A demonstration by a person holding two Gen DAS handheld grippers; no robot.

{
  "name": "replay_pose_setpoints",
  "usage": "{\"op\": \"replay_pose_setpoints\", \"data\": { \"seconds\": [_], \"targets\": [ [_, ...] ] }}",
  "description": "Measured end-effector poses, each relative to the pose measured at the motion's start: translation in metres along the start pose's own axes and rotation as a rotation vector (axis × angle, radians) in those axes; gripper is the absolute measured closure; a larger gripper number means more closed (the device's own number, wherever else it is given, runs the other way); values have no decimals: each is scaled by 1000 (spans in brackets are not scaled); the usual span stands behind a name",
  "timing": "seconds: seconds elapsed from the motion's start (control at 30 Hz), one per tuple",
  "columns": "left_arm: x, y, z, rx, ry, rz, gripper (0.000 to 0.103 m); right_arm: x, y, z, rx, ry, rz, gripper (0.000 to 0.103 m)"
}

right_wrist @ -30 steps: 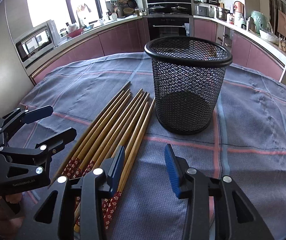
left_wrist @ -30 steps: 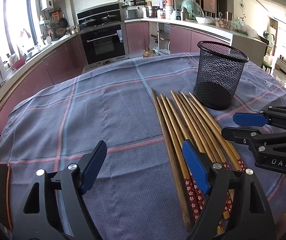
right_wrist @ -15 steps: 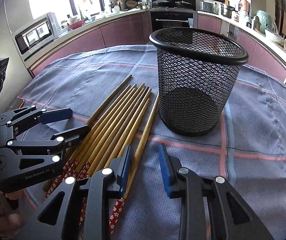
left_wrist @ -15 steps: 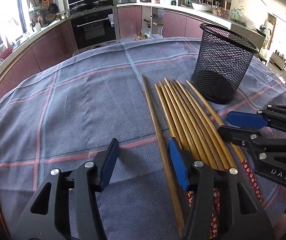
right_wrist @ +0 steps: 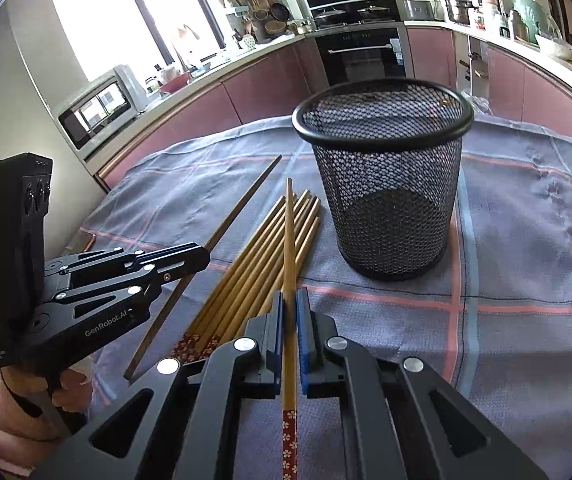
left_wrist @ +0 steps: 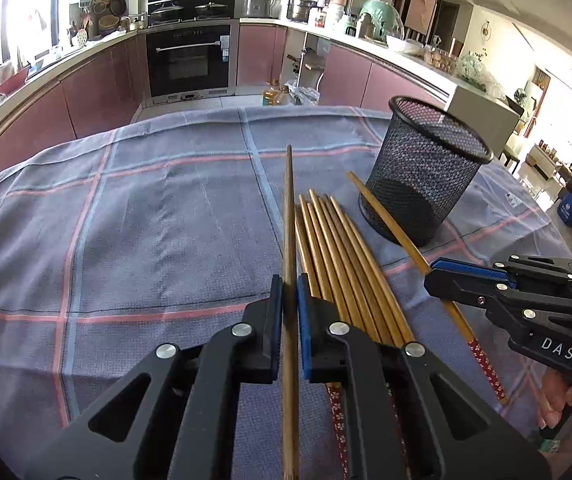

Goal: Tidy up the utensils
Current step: 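Lower the left gripper onto one bamboo chopstick and close while the right gripper grasps another, then lift the chopstick with the left gripper into the mesh cup while the right gripper inserts its chopstick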

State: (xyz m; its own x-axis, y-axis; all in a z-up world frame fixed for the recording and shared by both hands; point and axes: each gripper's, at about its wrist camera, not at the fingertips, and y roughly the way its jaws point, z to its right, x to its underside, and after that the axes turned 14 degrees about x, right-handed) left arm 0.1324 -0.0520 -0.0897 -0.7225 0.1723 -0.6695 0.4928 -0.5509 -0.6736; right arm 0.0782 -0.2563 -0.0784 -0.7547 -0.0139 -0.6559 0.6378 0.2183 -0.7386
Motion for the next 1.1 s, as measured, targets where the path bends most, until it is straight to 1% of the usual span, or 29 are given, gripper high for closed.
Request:
{"op": "replay_pose_setpoints", "data": {
  "seconds": [0.2,0.33,0.53,0.63,0.73,0.8,0.9,0.97,1.03,1.1],
  "targets": [
    [-20,-47,15,108,14,96,95,-18,-40,8,-60,5,121,97],
    [-36,-79,30,161,47,163,95,-30,-63,14,-88,14,194,97],
    [-60,-118,48,232,64,251,95,-50,-89,21,-102,5,289,97],
    [-77,-129,56,251,74,296,95,-64,-101,26,-99,-9,340,97],
    [-93,-133,66,250,96,342,95,-77,-112,30,-78,-20,387,97],
    [-105,-131,73,271,100,354,95,-86,-118,34,-58,-20,418,97],
    [-122,-127,87,279,117,372,95,-102,-122,42,-34,-15,452,97],
    [-132,-120,94,285,134,371,95,-111,-120,49,-16,-4,463,97],
    [-140,-112,101,272,153,366,95,-117,-114,54,-3,2,460,97],
    [-144,-97,104,273,162,330,95,-120,-104,57,13,2,440,97]
  ]
}}
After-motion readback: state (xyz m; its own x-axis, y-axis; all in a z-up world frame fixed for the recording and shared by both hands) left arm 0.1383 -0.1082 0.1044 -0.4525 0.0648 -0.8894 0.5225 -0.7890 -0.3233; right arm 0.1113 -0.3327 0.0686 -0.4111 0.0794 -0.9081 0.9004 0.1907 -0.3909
